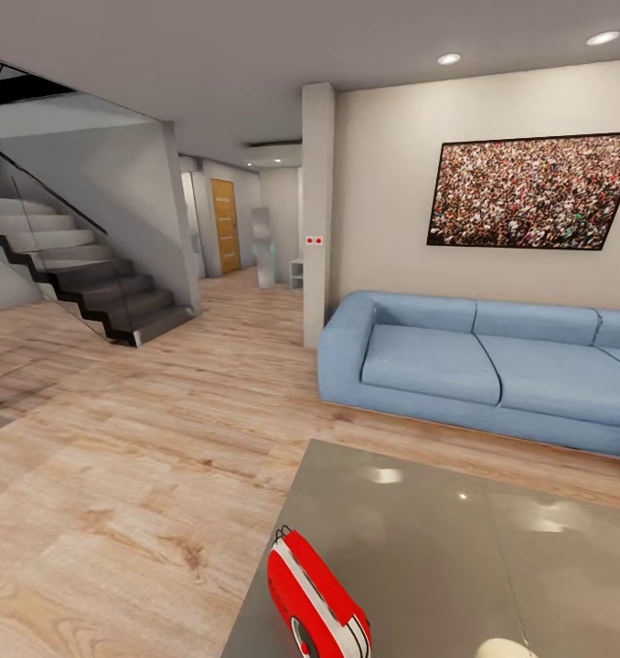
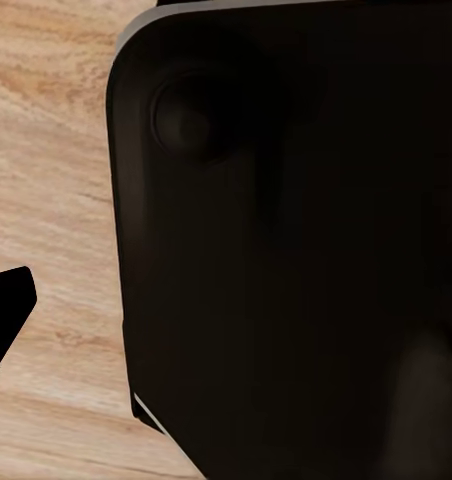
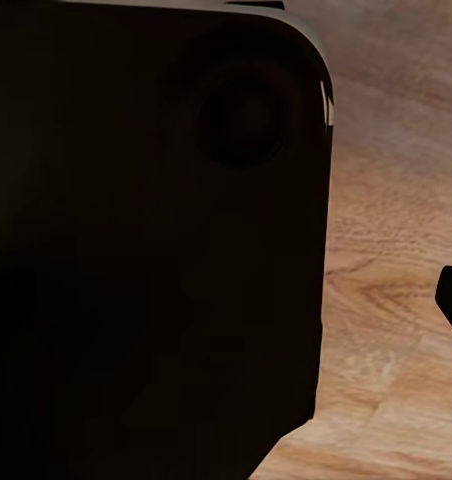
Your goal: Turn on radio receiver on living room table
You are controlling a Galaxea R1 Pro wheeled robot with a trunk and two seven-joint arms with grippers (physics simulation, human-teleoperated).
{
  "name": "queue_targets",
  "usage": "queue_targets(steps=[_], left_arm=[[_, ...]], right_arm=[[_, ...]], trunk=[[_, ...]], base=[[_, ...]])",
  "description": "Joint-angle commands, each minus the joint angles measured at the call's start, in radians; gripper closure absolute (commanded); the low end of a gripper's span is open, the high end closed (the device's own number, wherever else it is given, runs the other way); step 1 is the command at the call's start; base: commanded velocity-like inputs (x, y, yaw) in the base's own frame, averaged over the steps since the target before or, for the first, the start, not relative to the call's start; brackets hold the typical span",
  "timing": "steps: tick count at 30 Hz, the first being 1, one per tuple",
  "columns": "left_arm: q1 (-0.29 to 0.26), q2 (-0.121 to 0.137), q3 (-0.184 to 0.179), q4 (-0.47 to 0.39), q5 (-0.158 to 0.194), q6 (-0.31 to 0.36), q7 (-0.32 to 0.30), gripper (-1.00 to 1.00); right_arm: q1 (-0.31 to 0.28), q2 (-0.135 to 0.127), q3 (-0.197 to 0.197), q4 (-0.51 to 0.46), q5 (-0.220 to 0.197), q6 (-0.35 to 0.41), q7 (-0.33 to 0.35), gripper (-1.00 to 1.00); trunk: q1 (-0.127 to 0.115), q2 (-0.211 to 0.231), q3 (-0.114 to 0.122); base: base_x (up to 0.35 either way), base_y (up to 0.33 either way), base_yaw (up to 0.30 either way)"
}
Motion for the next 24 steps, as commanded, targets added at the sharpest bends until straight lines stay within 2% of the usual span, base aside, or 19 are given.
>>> queue_targets(steps=[1, 4, 24], left_arm=[[0.000, 0.000, 0.000, 0.000, 0.000, 0.000, -0.002, -1.00], [0.000, 0.000, 0.000, 0.000, -0.001, 0.001, -0.005, -1.00], [0.000, 0.001, -0.001, 0.000, -0.001, 0.008, -0.012, -1.00]], right_arm=[[0.000, 0.000, -0.001, 0.000, -0.001, 0.000, 0.000, -1.00], [0.000, 0.000, -0.003, 0.000, -0.003, 0.000, 0.000, -1.00], [0.000, 0.000, -0.002, 0.000, -0.005, 0.000, 0.000, -1.00]], trunk=[[0.000, 0.000, 0.000], [0.000, 0.000, 0.000], [-0.077, 0.140, 0.063]], base=[[0.000, 0.000, 0.000], [0.000, 0.000, 0.000], [0.000, 0.000, 0.000]])
